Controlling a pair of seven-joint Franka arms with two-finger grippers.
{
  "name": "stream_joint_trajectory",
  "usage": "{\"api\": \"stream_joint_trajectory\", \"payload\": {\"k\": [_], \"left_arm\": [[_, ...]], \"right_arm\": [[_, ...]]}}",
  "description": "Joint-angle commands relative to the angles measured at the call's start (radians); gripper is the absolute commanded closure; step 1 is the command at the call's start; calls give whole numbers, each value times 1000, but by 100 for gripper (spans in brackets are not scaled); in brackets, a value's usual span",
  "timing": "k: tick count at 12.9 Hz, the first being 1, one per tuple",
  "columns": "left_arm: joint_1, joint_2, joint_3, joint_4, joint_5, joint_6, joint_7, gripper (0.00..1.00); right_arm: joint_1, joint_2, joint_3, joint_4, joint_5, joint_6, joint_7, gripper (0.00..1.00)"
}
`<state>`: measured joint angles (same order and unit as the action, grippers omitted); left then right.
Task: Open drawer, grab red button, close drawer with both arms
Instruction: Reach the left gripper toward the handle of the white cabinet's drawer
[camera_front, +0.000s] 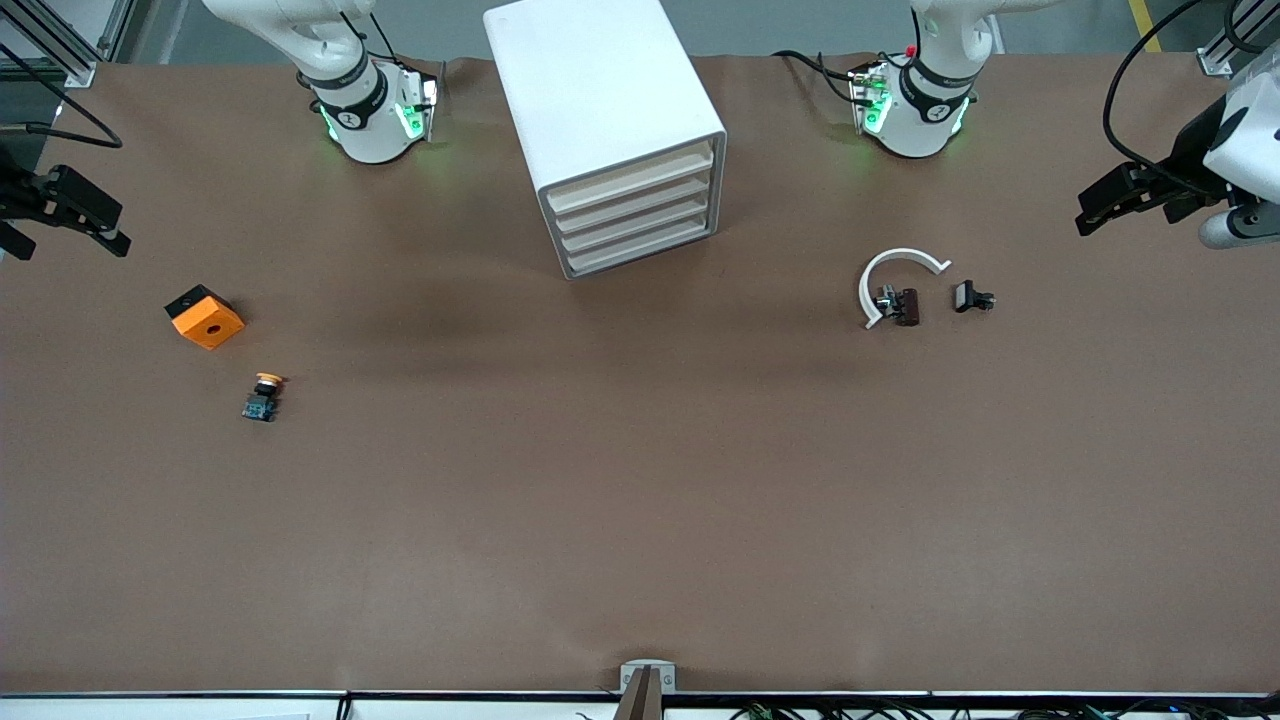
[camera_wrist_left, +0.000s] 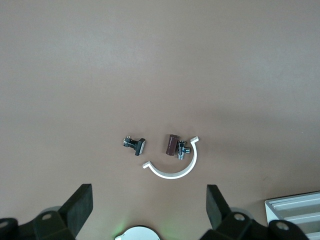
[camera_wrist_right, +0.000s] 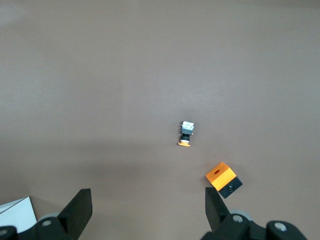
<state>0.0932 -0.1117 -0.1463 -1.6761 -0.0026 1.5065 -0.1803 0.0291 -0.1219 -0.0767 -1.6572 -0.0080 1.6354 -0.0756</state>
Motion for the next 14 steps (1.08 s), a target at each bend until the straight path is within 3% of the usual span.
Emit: {"api": "stream_joint_trajectory", "payload": {"k": [1,3,9,14], "left_arm": [[3,9,-7,27,-8,-23,-7,0],[-1,14,-7,36,-7,-23,-8,0],[-23,220,-13,93,-7,6,-30,0],[-76,378,-41,91,-20,57,-330,0]], "right_arm": [[-20,2,8,16,22,-11,10,0],[-21,2,8,13,22,-17,11,0],[-17,11,8,14,22,-26,46,0],[-18,14,8,14,19,-20,43,0]]}}
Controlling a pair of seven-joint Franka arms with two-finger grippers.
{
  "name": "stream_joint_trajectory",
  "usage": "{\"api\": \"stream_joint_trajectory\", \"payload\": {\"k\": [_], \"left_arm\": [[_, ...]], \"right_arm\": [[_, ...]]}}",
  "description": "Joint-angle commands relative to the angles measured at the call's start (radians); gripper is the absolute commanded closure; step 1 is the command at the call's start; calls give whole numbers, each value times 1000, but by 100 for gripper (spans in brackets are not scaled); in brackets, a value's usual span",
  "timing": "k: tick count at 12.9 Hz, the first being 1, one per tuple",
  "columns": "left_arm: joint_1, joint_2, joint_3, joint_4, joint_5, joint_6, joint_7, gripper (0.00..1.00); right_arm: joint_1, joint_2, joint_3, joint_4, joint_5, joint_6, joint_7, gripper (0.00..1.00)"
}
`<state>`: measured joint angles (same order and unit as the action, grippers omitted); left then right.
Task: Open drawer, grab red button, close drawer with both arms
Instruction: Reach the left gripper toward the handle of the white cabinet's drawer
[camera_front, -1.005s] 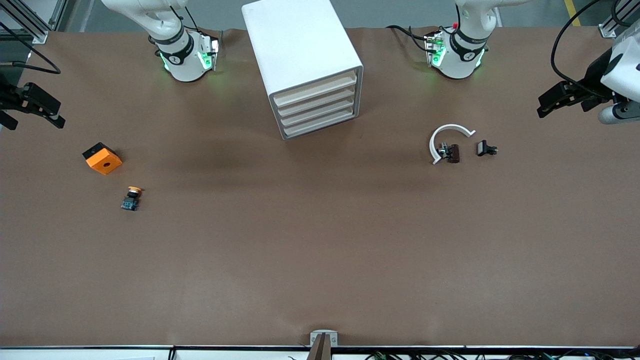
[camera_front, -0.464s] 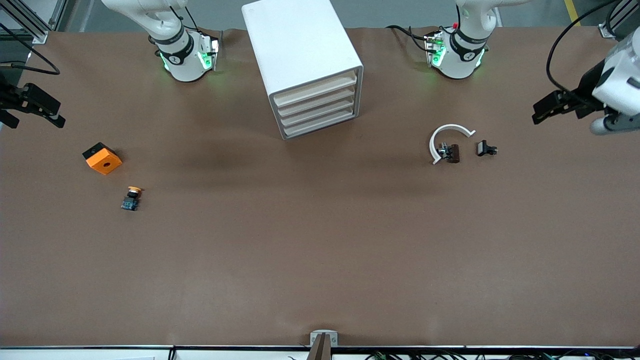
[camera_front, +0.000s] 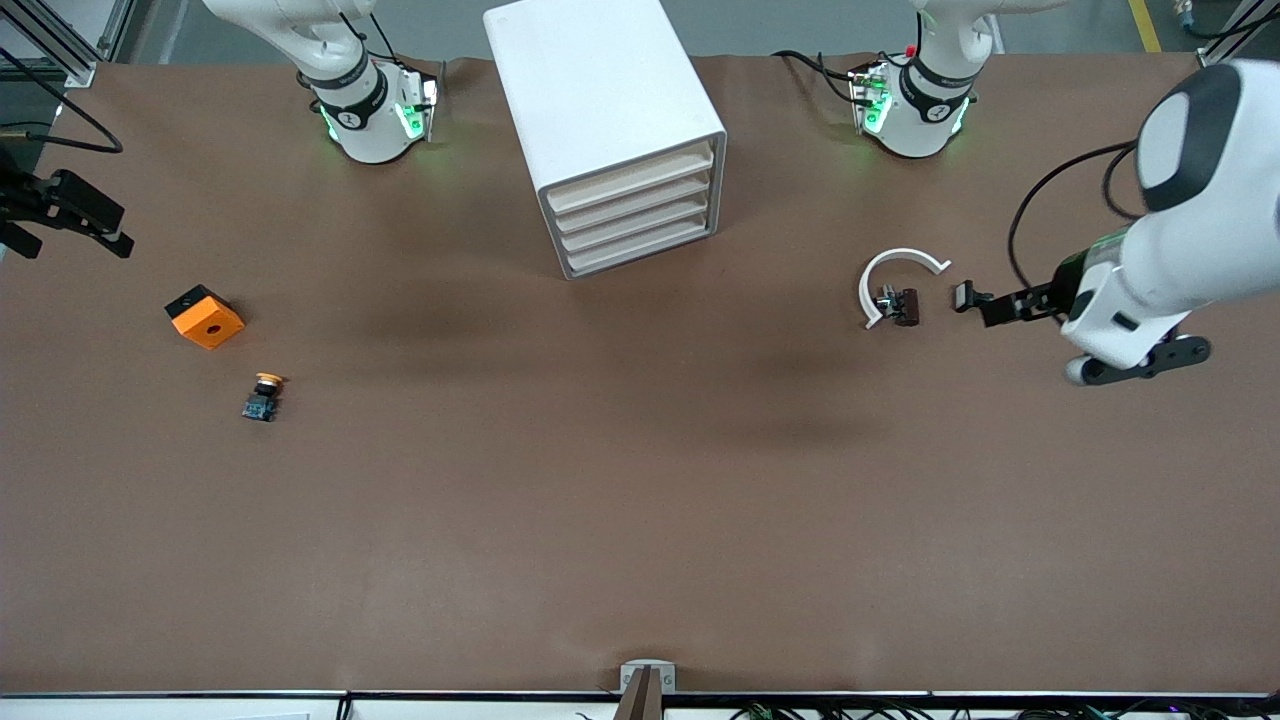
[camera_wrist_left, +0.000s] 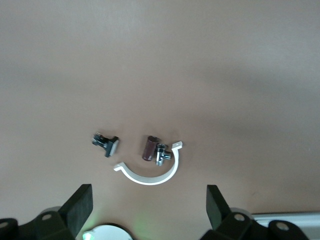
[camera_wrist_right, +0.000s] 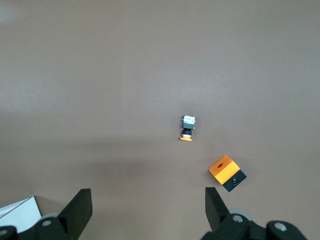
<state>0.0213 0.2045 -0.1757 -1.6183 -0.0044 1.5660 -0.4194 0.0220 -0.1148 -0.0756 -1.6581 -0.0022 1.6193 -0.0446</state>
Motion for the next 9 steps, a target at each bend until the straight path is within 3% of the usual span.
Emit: {"api": "stream_joint_trajectory", "payload": {"k": [1,6,9], "left_arm": [[-23,97,-11,37,-20,3,-176,0],[-141,291,-13,106,-58,9,-663,0],[-178,390,-11,107,-198,9,-994,0]], "right_arm": [[-11,9,7,15,13,-1,12,0],[-10,26,8,29,10,-1,2,0],[-4,30,10,31,11,-7,5,0]]}}
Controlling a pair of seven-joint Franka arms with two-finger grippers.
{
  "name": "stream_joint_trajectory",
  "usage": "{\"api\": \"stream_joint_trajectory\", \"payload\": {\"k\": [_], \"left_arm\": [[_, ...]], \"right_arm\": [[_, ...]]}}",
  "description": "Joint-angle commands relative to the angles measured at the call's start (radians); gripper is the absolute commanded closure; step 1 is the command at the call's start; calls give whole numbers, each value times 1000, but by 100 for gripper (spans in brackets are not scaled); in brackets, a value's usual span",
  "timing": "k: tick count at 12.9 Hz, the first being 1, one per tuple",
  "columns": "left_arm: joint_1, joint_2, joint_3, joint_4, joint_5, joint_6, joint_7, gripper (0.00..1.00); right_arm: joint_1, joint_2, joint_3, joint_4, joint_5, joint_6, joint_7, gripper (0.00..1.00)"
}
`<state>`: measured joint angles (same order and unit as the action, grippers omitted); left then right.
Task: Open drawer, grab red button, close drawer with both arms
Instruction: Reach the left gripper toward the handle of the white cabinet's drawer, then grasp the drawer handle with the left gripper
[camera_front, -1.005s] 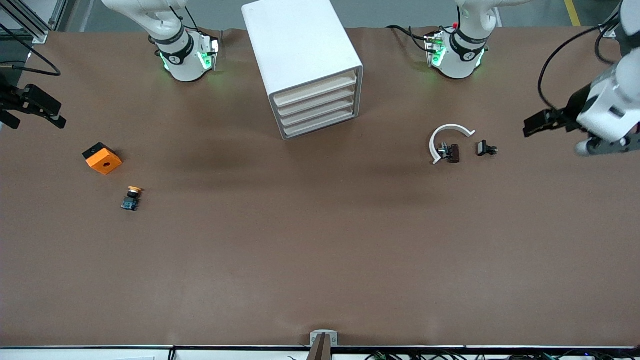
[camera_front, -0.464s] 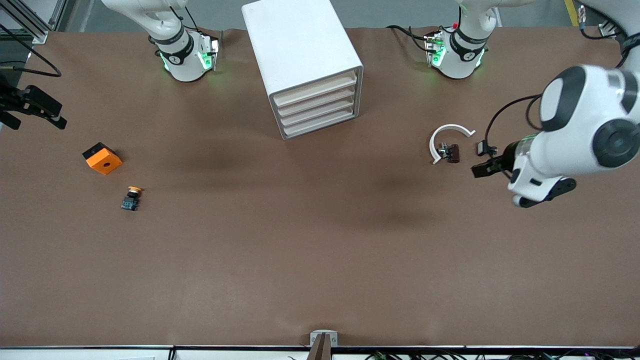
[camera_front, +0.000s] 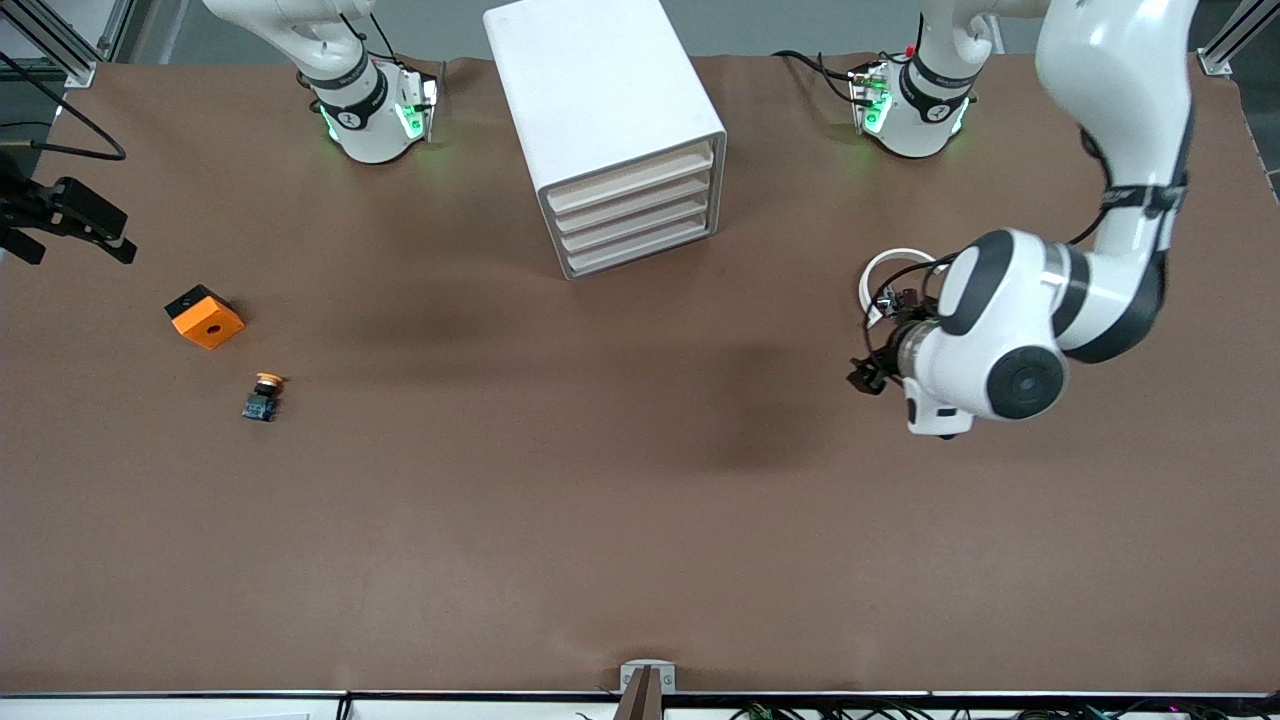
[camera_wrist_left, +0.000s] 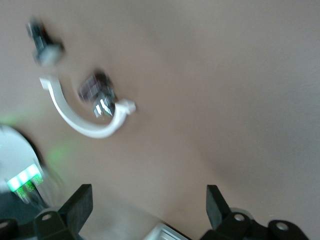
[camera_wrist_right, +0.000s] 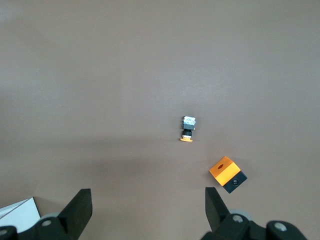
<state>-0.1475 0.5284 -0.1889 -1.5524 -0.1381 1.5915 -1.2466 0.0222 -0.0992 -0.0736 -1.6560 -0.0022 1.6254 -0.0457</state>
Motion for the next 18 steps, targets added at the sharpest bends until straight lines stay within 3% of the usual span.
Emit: {"api": "stream_joint_trajectory", "payload": {"k": [1,5,9,12,15,17,18], "left_arm": [[-15,96,-3,41,-92,-24,-236,0],[-141,160,-9,40,-164,-93,-435,0],[-219,163,-9,41,-430,-94,-690,0],[-276,185,-9,41,-541,-99,-827,0],[-309,217,-9,40,-620,-116,-898,12],[-322,232,-11,38,-626,-120,-907,28],[-322,246,-9,38,-656,-120,-918,30]], "right_arm": [[-1,15,12,28,13,-15,9,0],[128,15,14,27,11,-22,298,0],[280,15,14,28,7,-59,564,0],[347,24,14,33,14,-49,677,0],[407,73,14,35,14,-59,711,0],[442,107,14,30,14,-58,783,0],[453,113,14,28,14,-59,790,0]]}}
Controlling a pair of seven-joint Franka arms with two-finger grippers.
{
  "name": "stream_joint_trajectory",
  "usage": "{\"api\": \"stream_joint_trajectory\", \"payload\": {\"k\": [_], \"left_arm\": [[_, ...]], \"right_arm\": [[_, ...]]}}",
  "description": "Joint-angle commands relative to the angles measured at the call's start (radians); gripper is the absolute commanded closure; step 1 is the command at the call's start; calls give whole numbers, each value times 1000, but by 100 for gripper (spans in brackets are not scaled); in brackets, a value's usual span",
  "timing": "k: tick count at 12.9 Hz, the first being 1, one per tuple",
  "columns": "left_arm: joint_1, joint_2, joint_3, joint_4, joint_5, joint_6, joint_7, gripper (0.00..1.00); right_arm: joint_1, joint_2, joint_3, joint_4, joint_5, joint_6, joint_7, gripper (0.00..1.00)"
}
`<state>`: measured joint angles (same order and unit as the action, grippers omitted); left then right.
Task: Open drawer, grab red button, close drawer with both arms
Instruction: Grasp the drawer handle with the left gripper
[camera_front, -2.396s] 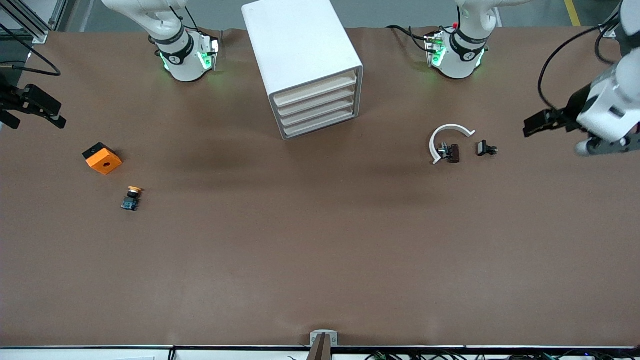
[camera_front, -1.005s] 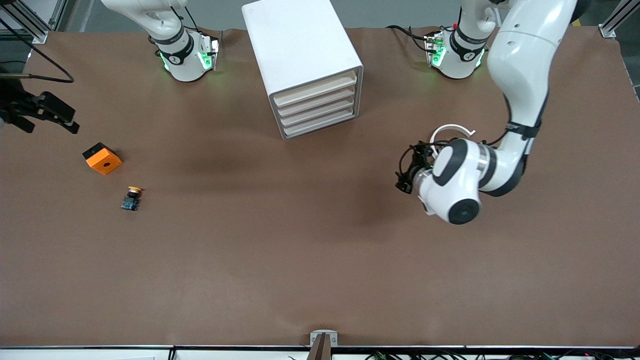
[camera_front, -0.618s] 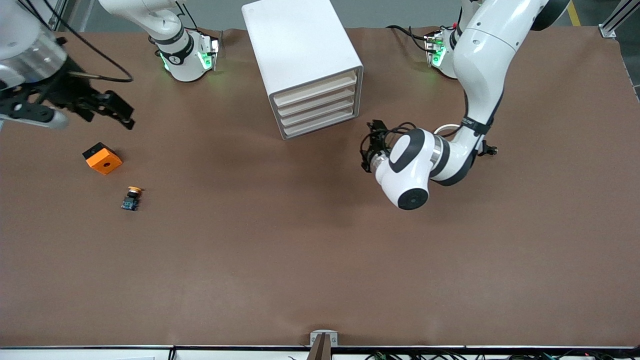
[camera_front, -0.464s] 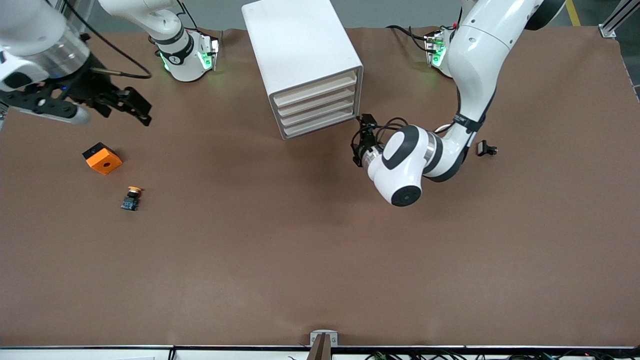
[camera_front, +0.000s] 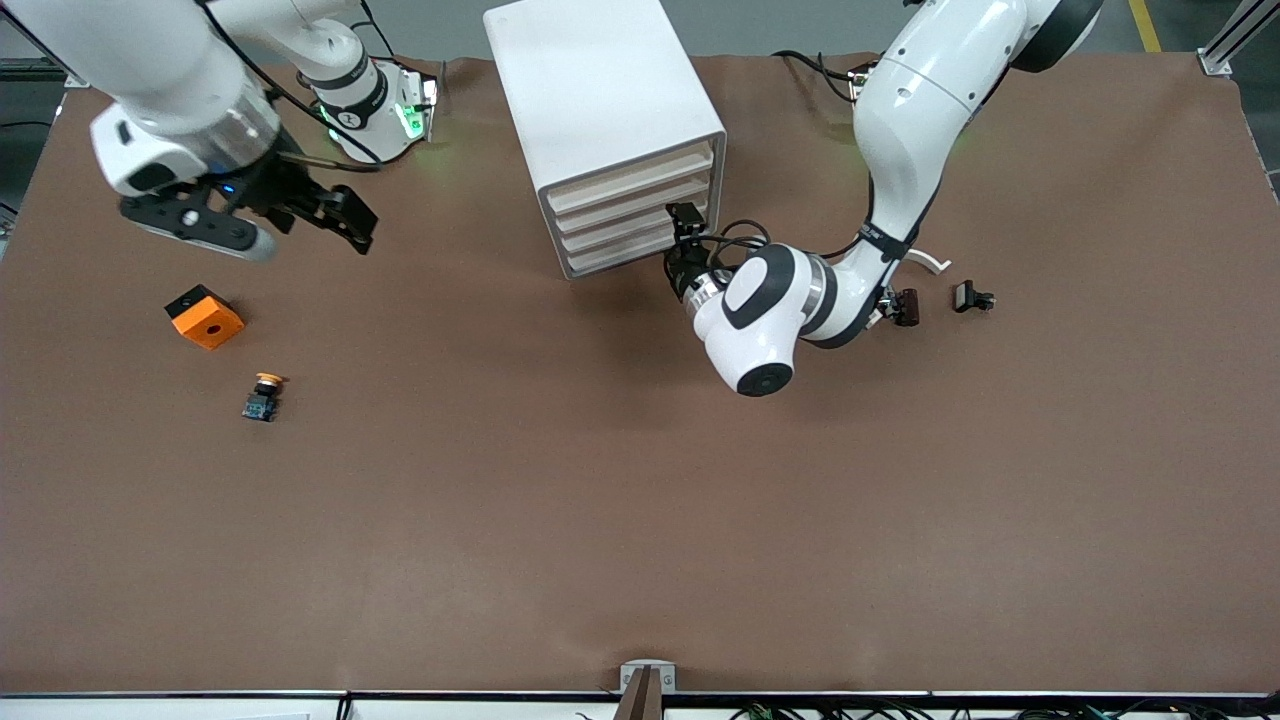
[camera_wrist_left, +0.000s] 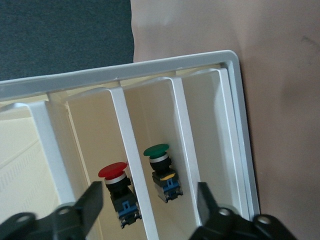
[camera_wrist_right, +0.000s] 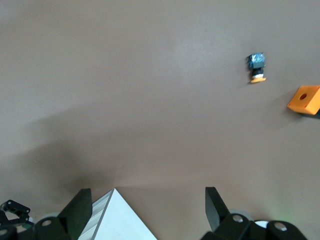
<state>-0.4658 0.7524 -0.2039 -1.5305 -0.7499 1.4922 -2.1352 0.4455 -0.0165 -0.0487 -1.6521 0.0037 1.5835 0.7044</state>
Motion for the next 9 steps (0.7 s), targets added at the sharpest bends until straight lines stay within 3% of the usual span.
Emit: {"api": "stream_joint_trajectory", "payload": {"k": [1,3,6,9], "left_arm": [[-4,28,6,18,-66,-21,-41,34],[-16,28,6,13,-71,-21,-46,36],[-33,45,6,15,-72,-21,-93,51],[-53,47,6,12,-74,-21,-103,51]], "right_arm": [[35,33,-10,21,10,-14,52,0],[48,39,-10,21,10,-17,72,0],[53,61,-11,21,58,-14,127,0],[52,63,-11,21,58,-13,129,0]]}}
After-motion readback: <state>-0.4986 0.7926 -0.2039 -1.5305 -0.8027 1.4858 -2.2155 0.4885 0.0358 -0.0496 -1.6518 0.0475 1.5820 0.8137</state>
